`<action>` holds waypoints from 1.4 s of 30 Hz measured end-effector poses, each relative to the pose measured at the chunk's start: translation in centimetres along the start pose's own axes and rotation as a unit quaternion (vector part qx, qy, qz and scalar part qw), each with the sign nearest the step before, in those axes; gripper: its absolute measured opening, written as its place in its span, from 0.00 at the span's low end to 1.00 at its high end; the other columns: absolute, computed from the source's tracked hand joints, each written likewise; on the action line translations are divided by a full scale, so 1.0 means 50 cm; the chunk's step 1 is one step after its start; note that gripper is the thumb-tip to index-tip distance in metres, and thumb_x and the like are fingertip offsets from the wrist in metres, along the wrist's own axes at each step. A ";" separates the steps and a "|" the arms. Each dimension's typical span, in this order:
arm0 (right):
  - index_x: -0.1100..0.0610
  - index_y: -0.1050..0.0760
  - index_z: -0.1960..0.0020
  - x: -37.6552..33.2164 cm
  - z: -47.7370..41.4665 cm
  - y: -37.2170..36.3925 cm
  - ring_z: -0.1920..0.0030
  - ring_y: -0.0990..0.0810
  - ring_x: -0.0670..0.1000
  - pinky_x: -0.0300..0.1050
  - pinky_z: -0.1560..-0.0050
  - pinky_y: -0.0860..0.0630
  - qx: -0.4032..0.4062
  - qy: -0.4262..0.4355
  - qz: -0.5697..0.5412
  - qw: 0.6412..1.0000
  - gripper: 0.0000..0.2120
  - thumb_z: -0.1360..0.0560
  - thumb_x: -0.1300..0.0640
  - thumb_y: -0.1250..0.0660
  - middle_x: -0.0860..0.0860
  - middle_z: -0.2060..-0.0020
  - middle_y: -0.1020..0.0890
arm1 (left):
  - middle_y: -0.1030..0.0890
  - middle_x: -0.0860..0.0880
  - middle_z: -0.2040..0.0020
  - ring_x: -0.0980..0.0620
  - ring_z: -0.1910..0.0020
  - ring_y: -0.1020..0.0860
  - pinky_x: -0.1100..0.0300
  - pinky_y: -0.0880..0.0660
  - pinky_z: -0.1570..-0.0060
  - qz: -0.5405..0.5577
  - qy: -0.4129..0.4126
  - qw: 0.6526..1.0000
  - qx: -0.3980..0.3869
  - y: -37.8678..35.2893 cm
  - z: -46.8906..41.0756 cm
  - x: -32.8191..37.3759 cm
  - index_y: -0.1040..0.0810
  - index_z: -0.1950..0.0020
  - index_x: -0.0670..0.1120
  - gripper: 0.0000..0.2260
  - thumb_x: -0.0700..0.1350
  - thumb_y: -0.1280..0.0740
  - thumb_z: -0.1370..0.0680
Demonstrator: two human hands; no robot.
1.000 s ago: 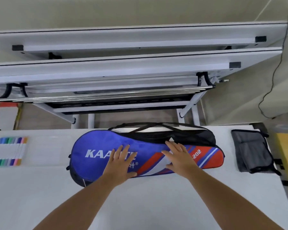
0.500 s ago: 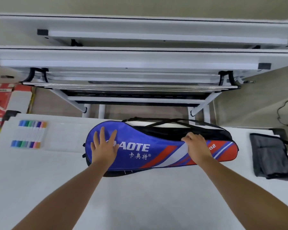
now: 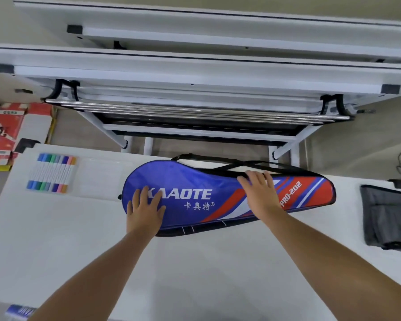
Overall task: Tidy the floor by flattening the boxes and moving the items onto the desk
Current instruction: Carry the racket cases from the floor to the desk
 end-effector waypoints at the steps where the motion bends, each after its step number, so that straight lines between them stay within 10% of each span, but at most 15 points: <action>1: 0.53 0.33 0.29 -0.027 0.012 -0.006 0.29 0.34 0.59 0.63 0.26 0.43 0.008 0.033 -0.006 0.999 0.35 0.34 0.62 0.26 0.57 0.31 0.32 | 0.48 0.47 0.19 0.40 0.21 0.51 0.43 0.42 0.25 0.018 0.024 0.999 0.012 0.005 0.003 -0.016 0.38 0.22 0.58 0.25 0.59 0.41 0.19; 12: 0.54 0.22 0.44 -0.137 0.120 -0.076 0.38 0.25 0.57 0.56 0.38 0.26 0.004 0.081 -0.062 0.995 0.14 0.29 0.55 0.27 0.54 0.38 0.23 | 0.44 0.48 0.23 0.38 0.30 0.35 0.43 0.27 0.37 0.250 0.162 0.954 0.019 0.019 0.034 -0.107 0.33 0.26 0.48 0.22 0.44 0.34 0.20; 22: 0.53 0.29 0.34 -0.080 0.155 -0.098 0.38 0.28 0.59 0.59 0.38 0.28 -0.081 0.052 0.006 0.995 0.31 0.35 0.57 0.23 0.56 0.37 0.28 | 0.38 0.44 0.25 0.39 0.43 0.24 0.45 0.26 0.44 0.372 0.202 0.905 0.037 -0.013 0.101 -0.107 0.39 0.23 0.49 0.29 0.42 0.31 0.22; 26: 0.55 0.24 0.43 -0.039 0.152 -0.113 0.47 0.24 0.57 0.55 0.47 0.23 -0.098 0.058 0.047 0.992 0.21 0.33 0.55 0.24 0.53 0.46 0.23 | 0.32 0.39 0.28 0.34 0.36 0.27 0.41 0.27 0.41 0.384 0.253 0.886 0.053 -0.014 0.087 -0.114 0.42 0.22 0.46 0.32 0.42 0.31 0.22; 31: 0.58 0.22 0.46 -0.043 0.156 -0.103 0.50 0.22 0.57 0.53 0.49 0.23 -0.110 0.082 0.046 0.990 0.15 0.33 0.64 0.28 0.54 0.49 0.21 | 0.20 0.39 0.46 0.39 0.53 0.25 0.47 0.26 0.51 0.340 0.251 0.903 0.077 0.004 0.044 -0.120 0.23 0.40 0.40 0.11 0.43 0.39 0.19; 42: 0.55 0.22 0.43 -0.009 0.189 -0.052 0.47 0.22 0.58 0.57 0.47 0.24 -0.079 0.059 0.044 0.994 0.23 0.38 0.59 0.22 0.55 0.46 0.22 | 0.24 0.41 0.66 0.40 0.64 0.28 0.52 0.32 0.63 0.345 0.259 0.896 0.106 0.035 0.113 -0.114 0.27 0.62 0.38 0.15 0.41 0.44 0.18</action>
Point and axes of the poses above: each hand's wrist, its own z-axis away from the middle knuckle, its own y-axis out of the back of the hand, x = y × z, the point moved 8 cm from there along -z, towards the middle knuckle
